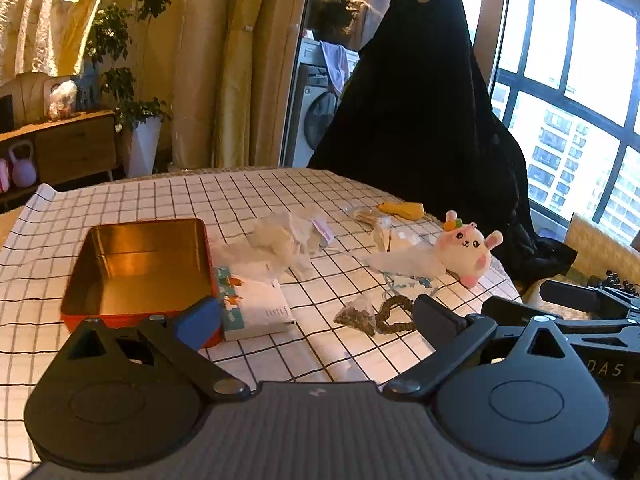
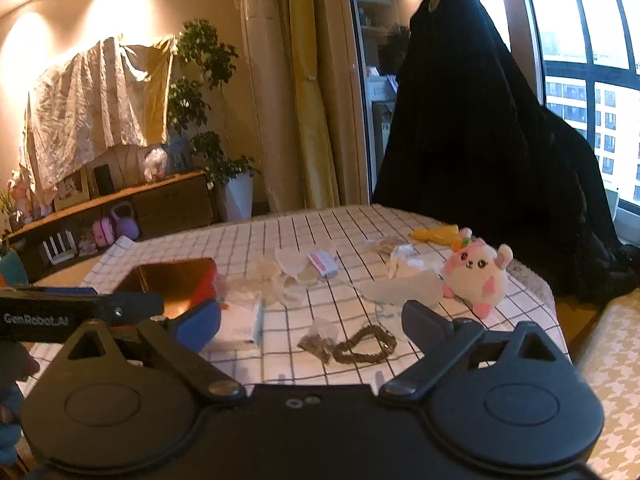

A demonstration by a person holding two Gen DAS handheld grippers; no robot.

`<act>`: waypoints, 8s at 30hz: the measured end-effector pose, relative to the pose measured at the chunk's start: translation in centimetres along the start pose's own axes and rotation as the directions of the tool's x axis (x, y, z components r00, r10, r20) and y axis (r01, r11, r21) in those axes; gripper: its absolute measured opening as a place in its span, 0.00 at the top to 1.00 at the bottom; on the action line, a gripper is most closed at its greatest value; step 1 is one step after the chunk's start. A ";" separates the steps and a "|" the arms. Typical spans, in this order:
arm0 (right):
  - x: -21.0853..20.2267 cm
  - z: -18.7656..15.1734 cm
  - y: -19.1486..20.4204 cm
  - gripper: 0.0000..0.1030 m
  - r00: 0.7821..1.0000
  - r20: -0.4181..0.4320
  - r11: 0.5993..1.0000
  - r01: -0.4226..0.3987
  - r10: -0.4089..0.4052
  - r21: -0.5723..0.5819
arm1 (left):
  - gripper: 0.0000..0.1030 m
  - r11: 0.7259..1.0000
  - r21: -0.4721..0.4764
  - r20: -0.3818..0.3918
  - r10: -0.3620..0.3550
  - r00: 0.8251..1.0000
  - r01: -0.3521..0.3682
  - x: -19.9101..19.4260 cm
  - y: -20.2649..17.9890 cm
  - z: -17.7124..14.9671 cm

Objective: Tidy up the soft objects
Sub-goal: 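Grasp the mesh tea bag with the left gripper while the right gripper grasps the brown bead bracelet, then carry the tea bag with the left gripper while the right gripper carries the bracelet to the red tin, then open the left gripper dropping the tea bag into the tin while the right gripper releases the bracelet, then withdraw both grippers from the tin back toward the tissues and bags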

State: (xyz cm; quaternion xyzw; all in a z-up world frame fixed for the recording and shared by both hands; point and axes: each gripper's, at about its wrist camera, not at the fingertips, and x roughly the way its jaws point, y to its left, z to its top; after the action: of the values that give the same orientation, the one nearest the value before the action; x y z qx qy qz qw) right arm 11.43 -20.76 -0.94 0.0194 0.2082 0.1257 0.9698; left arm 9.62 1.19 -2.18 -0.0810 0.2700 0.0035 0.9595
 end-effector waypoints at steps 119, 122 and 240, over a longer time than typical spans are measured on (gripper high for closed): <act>22.1 6.7 19.6 0.86 0.898 -0.349 0.860 -0.386 0.268 -0.333 | 0.84 0.968 -0.008 -0.259 0.242 0.935 -0.253 15.3 22.0 7.7; 23.2 6.1 20.3 0.86 0.891 -0.371 0.861 -0.391 0.264 -0.325 | 0.84 0.970 0.008 -0.274 0.235 0.932 -0.243 16.6 22.4 8.0; 17.1 2.2 -9.5 0.10 0.955 -0.285 0.980 -0.131 0.084 -0.148 | 0.02 0.998 0.016 -0.122 0.063 0.991 -0.062 22.8 0.3 7.1</act>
State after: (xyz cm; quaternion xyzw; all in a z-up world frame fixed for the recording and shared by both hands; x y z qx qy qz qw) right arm 29.68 -25.65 -6.59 -0.0676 0.3297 0.1967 0.9209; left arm 32.70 1.78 -8.10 -0.0668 0.3307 0.0269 0.9410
